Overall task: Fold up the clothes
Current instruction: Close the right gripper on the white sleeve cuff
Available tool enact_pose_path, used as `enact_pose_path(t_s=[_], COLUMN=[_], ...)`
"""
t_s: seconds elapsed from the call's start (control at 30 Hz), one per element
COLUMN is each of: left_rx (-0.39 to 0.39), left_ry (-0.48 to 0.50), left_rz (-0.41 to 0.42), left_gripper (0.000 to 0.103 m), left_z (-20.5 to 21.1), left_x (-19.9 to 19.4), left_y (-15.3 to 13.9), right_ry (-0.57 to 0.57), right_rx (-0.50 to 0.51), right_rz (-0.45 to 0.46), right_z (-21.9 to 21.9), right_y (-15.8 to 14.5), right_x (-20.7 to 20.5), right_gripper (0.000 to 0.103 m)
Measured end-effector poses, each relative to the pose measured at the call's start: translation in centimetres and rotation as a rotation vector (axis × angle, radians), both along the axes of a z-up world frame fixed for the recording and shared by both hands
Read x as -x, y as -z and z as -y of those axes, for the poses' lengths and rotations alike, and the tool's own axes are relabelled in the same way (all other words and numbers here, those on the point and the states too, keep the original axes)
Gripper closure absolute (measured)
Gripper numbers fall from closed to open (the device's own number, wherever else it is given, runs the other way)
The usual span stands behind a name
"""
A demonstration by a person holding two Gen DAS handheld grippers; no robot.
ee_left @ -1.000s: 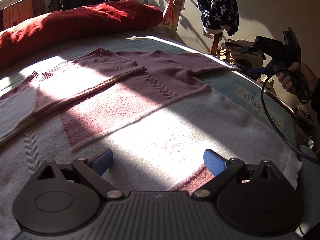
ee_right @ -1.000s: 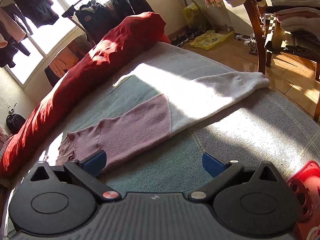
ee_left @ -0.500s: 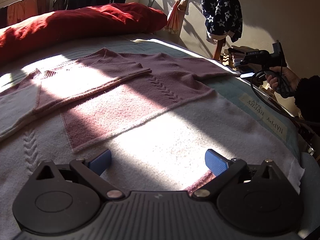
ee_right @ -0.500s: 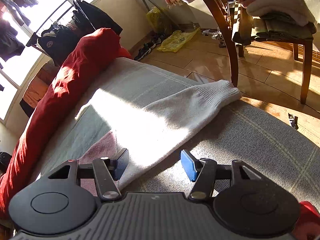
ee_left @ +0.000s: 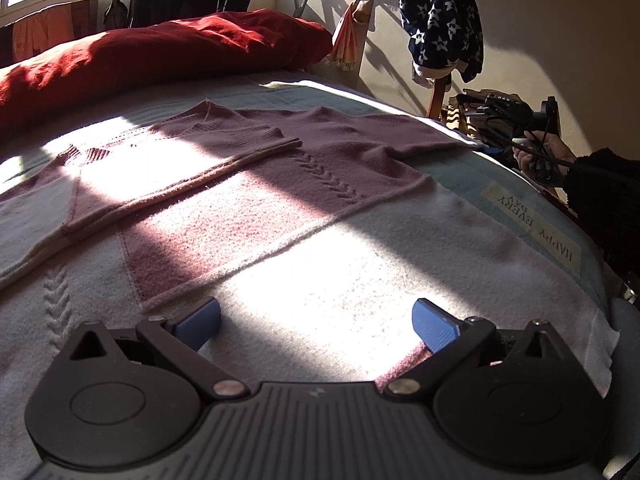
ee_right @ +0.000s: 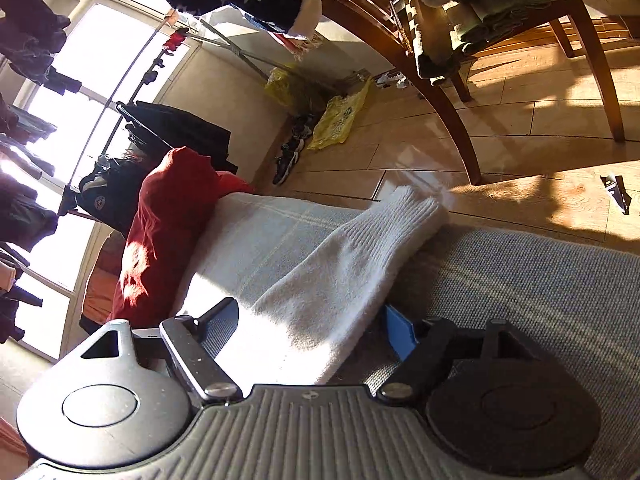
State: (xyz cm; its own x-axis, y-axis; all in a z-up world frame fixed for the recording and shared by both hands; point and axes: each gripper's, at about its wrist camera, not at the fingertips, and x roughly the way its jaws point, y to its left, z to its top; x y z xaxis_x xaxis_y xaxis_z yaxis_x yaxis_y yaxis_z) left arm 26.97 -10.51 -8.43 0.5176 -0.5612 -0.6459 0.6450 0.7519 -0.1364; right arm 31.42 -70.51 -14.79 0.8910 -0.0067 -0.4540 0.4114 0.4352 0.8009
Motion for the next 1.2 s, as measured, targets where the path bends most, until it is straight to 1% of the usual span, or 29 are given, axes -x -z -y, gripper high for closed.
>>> enact_pose_path(t_s=[0.03,0.1,0.13,0.2,0.33,0.4,0.47,0.5,0.53,0.57,0.6,0.63,0.67,0.7,0.73,0.8,0.87,0.97,1.03,1.2], left_rx=[0.001,0.001,0.002,0.005,0.016,0.018,0.02,0.021,0.022,0.023,0.024,0.025,0.027,0.028,0.029,0.031,0.032,0.033,0.032,0.033], left_ry=[0.0,0.001,0.001,0.001,0.002,0.001,0.001,0.001,0.0,0.0,0.0,0.0,-0.001,-0.001,-0.001,-0.001,-0.002,-0.002,-0.004,-0.02], left_rz=[0.001,0.001,0.001,0.0,-0.006,-0.006,-0.005,-0.005,-0.005,-0.005,-0.005,-0.004,-0.004,-0.004,-0.004,-0.004,-0.004,-0.005,-0.006,-0.009], left_gripper=[0.001,0.001,0.001,0.001,0.001,0.001,0.001,0.001,0.001,0.001,0.001,0.001,0.001,0.001,0.001,0.001,0.001,0.001,0.001,0.001], left_z=[0.0,0.0,0.0,0.0,-0.2,-0.2,-0.2,-0.2,-0.2,-0.2,-0.2,-0.3,-0.3,-0.3,-0.3,-0.3,-0.3,-0.3,-0.3,-0.6], left_x=[0.0,0.0,0.0,-0.1,-0.2,-0.2,-0.3,-0.3,-0.3,-0.3,-0.3,-0.4,-0.4,-0.4,-0.4,-0.4,-0.5,-0.5,-0.4,-0.4], left_y=[0.0,0.1,0.1,0.1,0.2,0.2,0.2,0.2,0.2,0.2,0.3,0.3,0.3,0.3,0.3,0.3,0.3,0.3,0.1,-0.3], right_ry=[0.003,0.006,0.01,0.018,0.025,-0.001,0.002,0.008,0.013,0.017,0.019,0.025,0.038,0.054,0.07,0.095,0.1,0.089,0.057,-0.003], right_rx=[-0.006,-0.006,0.003,0.022,0.048,0.064,0.043,0.034,0.031,0.028,0.021,0.015,0.008,0.0,-0.008,-0.022,-0.032,-0.013,-0.007,0.074], right_rz=[0.008,0.013,0.005,-0.005,0.011,0.006,0.026,0.034,0.032,0.026,0.017,0.01,0.008,0.007,0.006,-0.004,-0.005,-0.028,-0.035,-0.078], right_z=[0.0,-0.2,-0.5,-0.8,-1.2,-1.2,-0.8,-0.7,-0.5,-0.4,-0.3,-0.2,-0.2,-0.1,-0.1,0.0,0.1,-0.1,-0.2,-1.1], right_y=[0.0,-0.2,-0.3,-0.4,-0.3,-0.3,-0.2,-0.2,-0.1,0.0,0.2,0.5,0.8,1.2,1.5,2.1,2.3,1.8,1.3,-1.1], right_x=[-0.2,-0.8,-1.1,-1.5,-1.3,-1.4,-1.3,-1.2,-1.3,-1.4,-1.5,-1.6,-1.5,-1.4,-1.3,-1.1,-1.2,-1.5,-1.8,-2.4], right_gripper=[0.013,0.001,0.0,0.0,0.0,0.0,0.0,0.002,0.005,0.018,0.034,0.041,0.053,0.062,0.067,0.094,0.094,0.094,0.093,0.093])
